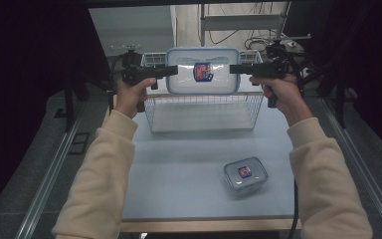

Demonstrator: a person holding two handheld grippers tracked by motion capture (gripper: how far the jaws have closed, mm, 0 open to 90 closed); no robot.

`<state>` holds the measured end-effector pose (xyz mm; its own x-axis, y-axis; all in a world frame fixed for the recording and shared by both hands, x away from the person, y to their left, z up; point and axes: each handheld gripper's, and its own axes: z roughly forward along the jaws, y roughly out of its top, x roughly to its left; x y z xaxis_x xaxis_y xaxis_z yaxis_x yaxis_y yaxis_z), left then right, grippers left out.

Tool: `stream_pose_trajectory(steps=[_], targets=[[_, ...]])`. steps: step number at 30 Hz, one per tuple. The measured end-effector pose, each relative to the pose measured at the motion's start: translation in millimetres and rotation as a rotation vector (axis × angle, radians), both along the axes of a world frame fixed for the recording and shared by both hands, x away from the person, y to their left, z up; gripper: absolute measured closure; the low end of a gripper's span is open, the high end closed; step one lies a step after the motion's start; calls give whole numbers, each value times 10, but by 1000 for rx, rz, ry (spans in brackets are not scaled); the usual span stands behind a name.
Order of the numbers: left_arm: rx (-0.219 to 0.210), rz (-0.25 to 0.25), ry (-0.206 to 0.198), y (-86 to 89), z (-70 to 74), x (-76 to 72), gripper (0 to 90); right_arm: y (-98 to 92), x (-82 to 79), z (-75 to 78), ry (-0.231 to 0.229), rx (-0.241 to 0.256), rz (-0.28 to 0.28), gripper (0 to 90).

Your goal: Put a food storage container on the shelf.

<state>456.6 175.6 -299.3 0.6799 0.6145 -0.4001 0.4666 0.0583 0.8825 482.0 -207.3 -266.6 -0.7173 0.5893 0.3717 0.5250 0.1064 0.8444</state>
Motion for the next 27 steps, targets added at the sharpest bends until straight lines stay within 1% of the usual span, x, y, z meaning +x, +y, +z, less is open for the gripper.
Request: stream_pose_trajectory(steps=[2,3,4,8,9,10,11,14,15,16,19,20,23,25,27], targets=[[-2,3,2,1,-5,23,481,0,62,-20,10,4,-1,499],[-3,6,9,-1,-12,45,481,0,62,-20,10,4,-1,499],[-1,6,16,2,-32,97,480,2,121,-36,17,3,-2,499],[-2,8,33,10,-75,183,480,10,230,-72,35,3,-4,498],[-2,11,44,7,-87,203,480,11,249,-80,38,2,-4,497],[-2,11,44,7,-87,203,479,12,278,-95,44,0,-4,495],[3,8,46,7,-110,240,479,15,302,-109,48,-1,-7,495],[-10,12,69,-4,-157,296,479,16,355,-144,61,2,-9,494],[-10,12,69,-4,-157,296,478,16,355,-144,61,2,-9,494],[3,9,79,-7,-183,323,477,12,393,-176,71,-4,-8,493],[2,13,91,-15,-207,348,474,9,419,-199,81,-8,-11,491],[-1,18,84,-14,-215,370,474,7,449,-220,96,-1,-18,490],[0,29,91,-26,-203,398,473,5,485,-237,106,10,-25,486],[-5,33,101,-32,-199,423,471,2,512,-247,109,20,-34,484],[-19,45,121,-34,-202,457,468,-1,540,-255,120,32,-43,482]])
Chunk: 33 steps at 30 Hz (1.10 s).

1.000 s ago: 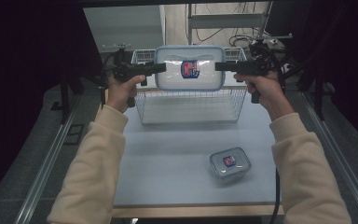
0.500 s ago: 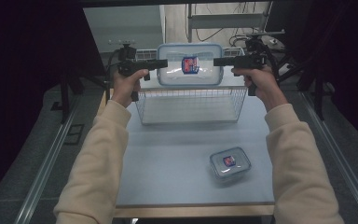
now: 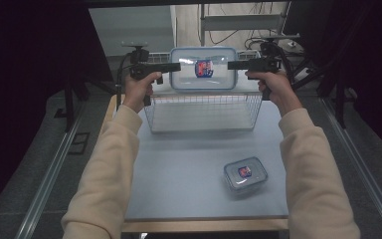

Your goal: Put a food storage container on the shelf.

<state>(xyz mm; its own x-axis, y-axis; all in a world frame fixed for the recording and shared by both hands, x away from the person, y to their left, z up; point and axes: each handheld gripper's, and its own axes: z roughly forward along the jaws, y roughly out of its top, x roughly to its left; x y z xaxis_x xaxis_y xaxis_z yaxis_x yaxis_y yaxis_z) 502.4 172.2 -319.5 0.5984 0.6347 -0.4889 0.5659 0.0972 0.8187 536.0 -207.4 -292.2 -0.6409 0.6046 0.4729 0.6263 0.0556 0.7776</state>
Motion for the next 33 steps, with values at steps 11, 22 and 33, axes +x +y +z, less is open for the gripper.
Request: stream_pose_trajectory(steps=[11,22,33], targets=[[-12,69,64,-74,-33,197,396,48,126,-44,49,4,-104,443],[-6,90,36,-90,-44,142,324,39,63,-65,9,-14,-213,351],[38,64,-31,34,28,-301,301,-163,-414,-57,-101,-46,-129,601]])
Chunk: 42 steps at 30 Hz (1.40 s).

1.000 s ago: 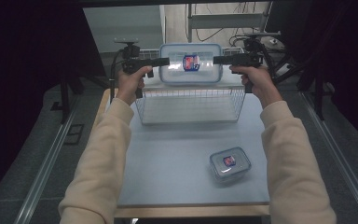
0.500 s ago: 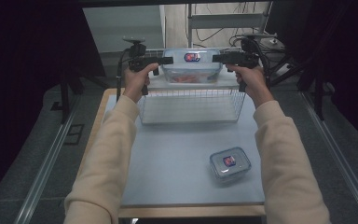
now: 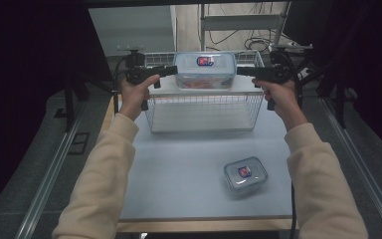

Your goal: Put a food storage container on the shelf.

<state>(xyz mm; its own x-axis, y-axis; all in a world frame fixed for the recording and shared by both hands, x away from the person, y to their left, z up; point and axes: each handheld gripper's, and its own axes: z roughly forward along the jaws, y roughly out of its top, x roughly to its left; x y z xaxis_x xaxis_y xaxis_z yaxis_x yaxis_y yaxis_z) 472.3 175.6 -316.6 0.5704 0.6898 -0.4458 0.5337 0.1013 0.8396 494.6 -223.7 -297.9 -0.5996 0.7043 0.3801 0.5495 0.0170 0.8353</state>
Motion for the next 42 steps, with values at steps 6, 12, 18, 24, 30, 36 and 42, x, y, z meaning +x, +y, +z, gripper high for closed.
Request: stream_pose_trajectory(steps=[6,12,18,24,30,36,42], targets=[[0,-33,-19,45,-60,-259,290,62,-181,-173,-12,-65,75,848],[7,-41,-23,89,-134,-374,288,225,-134,-314,-9,-104,103,893],[8,-47,-17,144,-217,-426,287,331,-64,-400,-4,-119,115,893],[12,-50,-7,159,-265,-436,286,320,-6,-392,-9,-112,82,894],[15,-55,-6,147,-274,-449,284,325,34,-358,-8,-106,62,894],[18,-54,-8,161,-289,-466,283,347,58,-375,-3,-98,57,894],[16,-53,-6,183,-311,-483,283,335,50,-395,-1,-90,57,894]])
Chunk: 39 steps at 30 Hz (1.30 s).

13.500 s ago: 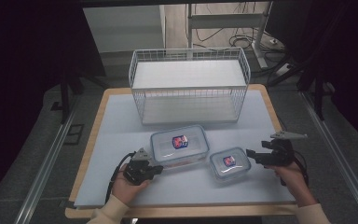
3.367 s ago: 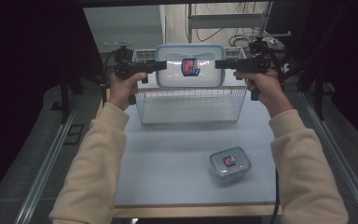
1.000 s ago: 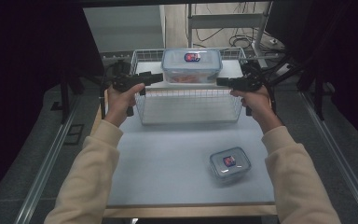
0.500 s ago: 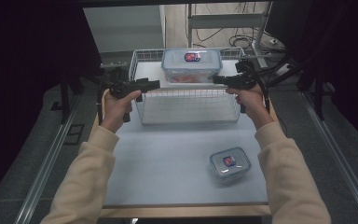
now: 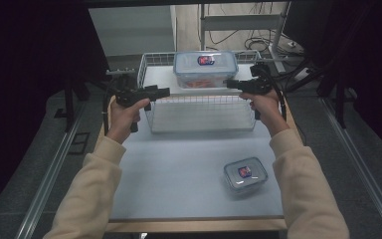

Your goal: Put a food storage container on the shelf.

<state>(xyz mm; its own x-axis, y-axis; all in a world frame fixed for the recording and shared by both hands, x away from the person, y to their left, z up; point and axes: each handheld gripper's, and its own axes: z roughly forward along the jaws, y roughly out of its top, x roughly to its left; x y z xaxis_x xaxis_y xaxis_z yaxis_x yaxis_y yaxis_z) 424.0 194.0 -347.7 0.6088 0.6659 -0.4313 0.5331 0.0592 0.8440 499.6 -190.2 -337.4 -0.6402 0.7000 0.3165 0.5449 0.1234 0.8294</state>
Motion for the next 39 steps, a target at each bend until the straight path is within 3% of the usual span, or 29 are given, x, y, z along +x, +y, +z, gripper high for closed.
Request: stream_pose_trajectory(steps=[9,14,19,24,26,32,39], targets=[[10,-12,-7,-34,-32,-100,281,-93,-206,-17,-24,33,40,894],[37,-17,-4,-60,-109,-258,277,-198,-358,-63,-31,41,59,894],[27,-22,-5,-46,-248,-443,277,-361,-605,-216,-32,18,87,893],[4,-21,6,-23,-437,-596,278,-500,-738,-390,-21,14,87,893],[4,-21,-3,-26,-512,-656,281,-602,-822,-523,-14,23,91,892],[30,-32,-14,-76,-716,-847,286,-740,-976,-685,-13,28,92,891],[105,-52,6,-204,-996,-1064,280,-934,-1317,-963,-17,7,91,882]])
